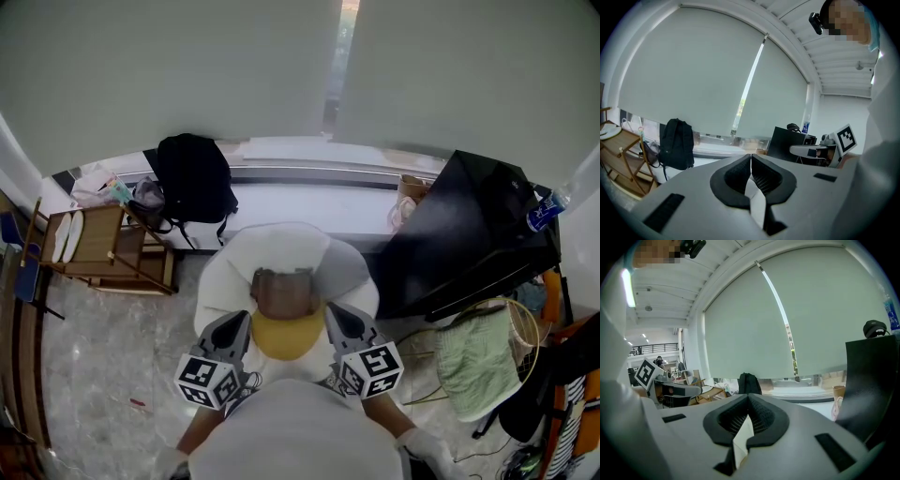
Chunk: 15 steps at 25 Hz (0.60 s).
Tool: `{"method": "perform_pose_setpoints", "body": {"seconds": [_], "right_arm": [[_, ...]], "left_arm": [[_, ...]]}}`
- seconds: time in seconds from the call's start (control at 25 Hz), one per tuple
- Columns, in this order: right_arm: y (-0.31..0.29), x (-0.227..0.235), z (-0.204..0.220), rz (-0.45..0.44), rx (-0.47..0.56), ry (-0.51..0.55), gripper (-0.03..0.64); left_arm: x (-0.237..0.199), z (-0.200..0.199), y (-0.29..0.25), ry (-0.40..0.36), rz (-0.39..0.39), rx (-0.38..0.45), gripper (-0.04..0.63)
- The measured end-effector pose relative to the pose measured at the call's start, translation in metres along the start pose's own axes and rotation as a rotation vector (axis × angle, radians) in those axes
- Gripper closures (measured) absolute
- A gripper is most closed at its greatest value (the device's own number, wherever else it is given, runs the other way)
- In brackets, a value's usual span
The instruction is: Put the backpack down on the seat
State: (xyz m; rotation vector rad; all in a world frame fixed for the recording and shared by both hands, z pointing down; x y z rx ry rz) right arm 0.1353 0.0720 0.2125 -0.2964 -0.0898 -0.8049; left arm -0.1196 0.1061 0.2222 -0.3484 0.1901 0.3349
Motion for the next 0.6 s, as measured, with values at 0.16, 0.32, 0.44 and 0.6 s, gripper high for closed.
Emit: {"method": "perform_pose_setpoints", "body": {"seconds": [0.16,0.32,0.44,0.6], "right_arm": [[0.0023,0.0002,0.0023,0.006,-0.002,-0.003,0.588],[0.0056,-0.0005,0.0038,0.009,-0.009,-0.006,0.587],[0.0063,-0.0035,0.0056,0.012,-0.014,-0.009,0.586],[0.0064,-0.0070,0.0077,0.013,-0.020,-0.010,0.588]], "left_arm": [[0.0004,0.0017,-0.0003,0.006,0.005,-0.002,0.558],[0.0013,0.0026,0.0009,0.004,0.008,-0.006,0.558],[0.0004,0.0042,0.0036,0.005,0.011,-0.012,0.558],[-0.0008,0.0049,0.0064,0.003,0.012,-0.016,0.558]]}}
Point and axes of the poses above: the fingertips, and each gripper's own axes: y backward along the fingers, x to its right, z out of its underside, the point moved 9 cm from there along y, backward along the fingers, and after that the axes turned 9 degrees about -z, right-handed, at the moved point
